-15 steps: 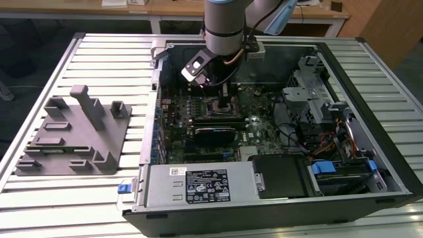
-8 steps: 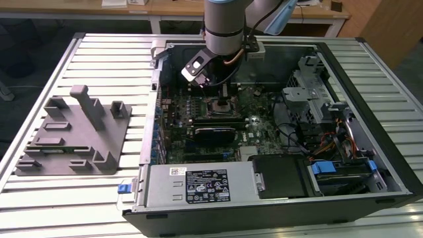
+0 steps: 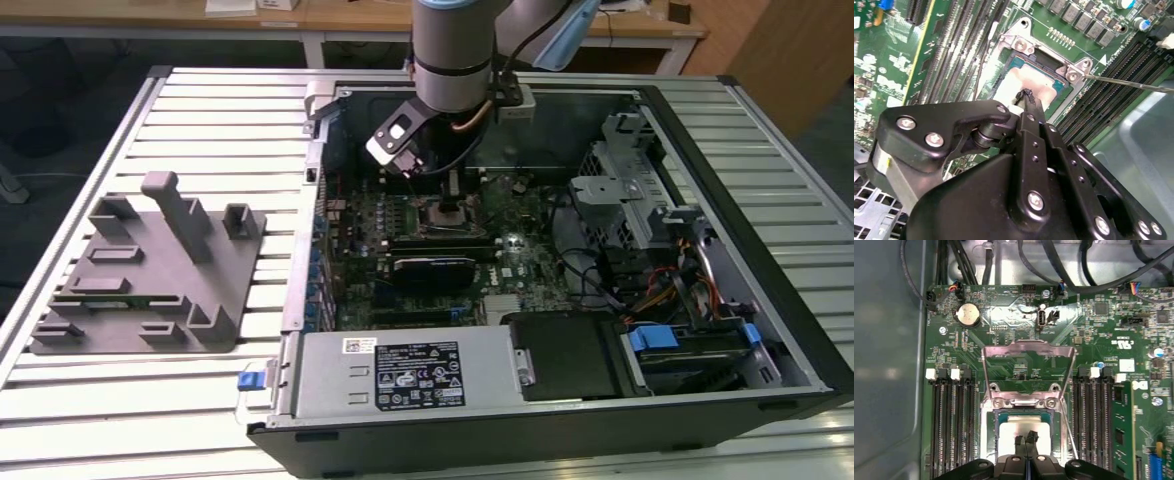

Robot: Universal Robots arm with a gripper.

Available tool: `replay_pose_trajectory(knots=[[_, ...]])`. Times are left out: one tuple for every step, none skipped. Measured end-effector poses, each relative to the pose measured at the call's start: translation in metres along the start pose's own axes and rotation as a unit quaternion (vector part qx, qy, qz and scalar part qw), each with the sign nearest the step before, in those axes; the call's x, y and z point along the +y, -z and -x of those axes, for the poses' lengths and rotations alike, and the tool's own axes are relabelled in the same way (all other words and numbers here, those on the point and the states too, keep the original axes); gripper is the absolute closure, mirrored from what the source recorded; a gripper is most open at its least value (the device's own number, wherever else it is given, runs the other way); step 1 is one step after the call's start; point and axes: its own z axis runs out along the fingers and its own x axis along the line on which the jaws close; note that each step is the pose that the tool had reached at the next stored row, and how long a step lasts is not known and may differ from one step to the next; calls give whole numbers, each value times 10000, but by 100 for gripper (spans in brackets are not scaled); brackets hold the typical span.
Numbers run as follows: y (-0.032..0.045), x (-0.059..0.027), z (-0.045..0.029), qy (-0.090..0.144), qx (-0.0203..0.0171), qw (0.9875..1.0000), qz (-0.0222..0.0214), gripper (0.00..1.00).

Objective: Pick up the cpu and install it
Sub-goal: 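Place the cpu into insertion slot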

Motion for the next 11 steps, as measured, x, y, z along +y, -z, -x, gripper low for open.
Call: replay_pose_trajectory(knots=[[-4, 0, 0, -2, 21, 10000, -3, 89], [-7, -1, -1, -3, 27, 10000, -4, 89], [-9, -1, 0, -7, 27, 10000, -4, 89], [-13, -1, 0, -13, 27, 10000, -4, 89], [-20, -2, 1, -20, 26, 10000, -5, 89], [-27, -2, 2, -28, 26, 10000, -4, 89], [-33, -2, 2, -36, 25, 10000, -4, 89], [-37, -3, 2, -42, 24, 10000, -4, 89], [-42, -3, 2, -49, 24, 10000, -4, 89], [-47, -3, 3, -56, 23, 10000, -4, 89], [-53, -4, 3, -66, 22, 10000, -4, 89]])
